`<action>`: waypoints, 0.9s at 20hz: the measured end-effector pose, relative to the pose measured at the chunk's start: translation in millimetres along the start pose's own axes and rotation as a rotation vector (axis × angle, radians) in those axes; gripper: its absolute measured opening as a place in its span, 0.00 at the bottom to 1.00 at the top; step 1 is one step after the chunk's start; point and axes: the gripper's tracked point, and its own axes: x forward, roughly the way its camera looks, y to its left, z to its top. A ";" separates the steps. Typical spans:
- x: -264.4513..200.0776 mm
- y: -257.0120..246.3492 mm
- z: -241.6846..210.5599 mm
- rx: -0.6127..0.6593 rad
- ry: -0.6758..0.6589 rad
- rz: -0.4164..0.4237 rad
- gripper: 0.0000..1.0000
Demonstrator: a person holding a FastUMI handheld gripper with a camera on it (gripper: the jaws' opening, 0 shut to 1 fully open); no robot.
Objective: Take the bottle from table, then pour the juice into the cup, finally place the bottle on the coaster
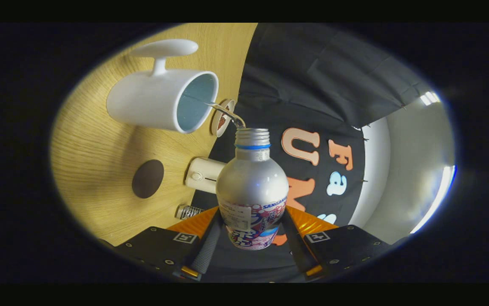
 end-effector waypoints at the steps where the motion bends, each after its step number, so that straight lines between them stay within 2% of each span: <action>1: -0.5 0.4 0.1 0.006 -0.001 0.004 0.77; 18: 5.9 -11.2 -2.6 -0.056 -0.014 -0.016 0.77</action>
